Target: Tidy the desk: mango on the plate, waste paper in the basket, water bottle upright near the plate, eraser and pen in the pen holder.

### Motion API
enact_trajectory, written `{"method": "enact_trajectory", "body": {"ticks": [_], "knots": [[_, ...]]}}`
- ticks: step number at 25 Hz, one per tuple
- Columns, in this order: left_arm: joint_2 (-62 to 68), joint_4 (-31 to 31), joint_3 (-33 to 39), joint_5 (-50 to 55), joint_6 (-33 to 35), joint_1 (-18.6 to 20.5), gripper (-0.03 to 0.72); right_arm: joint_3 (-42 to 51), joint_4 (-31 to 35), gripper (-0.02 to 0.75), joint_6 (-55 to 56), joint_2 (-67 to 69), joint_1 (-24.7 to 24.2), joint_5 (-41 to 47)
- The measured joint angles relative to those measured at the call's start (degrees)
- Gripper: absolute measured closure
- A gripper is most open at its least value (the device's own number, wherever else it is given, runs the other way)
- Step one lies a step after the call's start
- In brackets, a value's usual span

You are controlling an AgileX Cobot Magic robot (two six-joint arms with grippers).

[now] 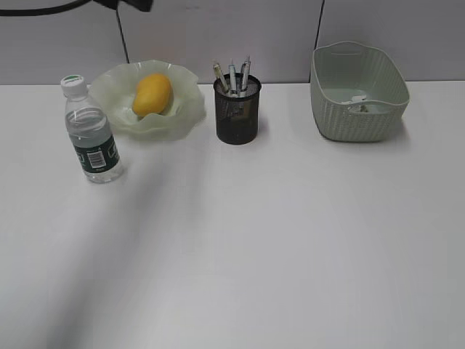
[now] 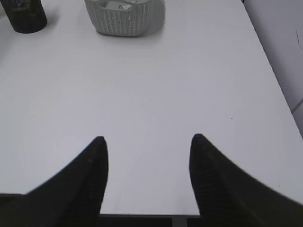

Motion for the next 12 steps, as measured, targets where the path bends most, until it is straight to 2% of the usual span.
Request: {"method": "enact_trajectory", "body": {"ticks": [6,12], "knots": [[0.0,5.3,0.0,4.1,-5.2,9.1,0.239,0.0,0.0,0.295,0.0,0.0,0.0,0.0],[0.0,10.5,0.0,7.8,-10.1,13.6,0.239,0.0,0.0,0.295,0.0,0.0,0.0,0.0]]}}
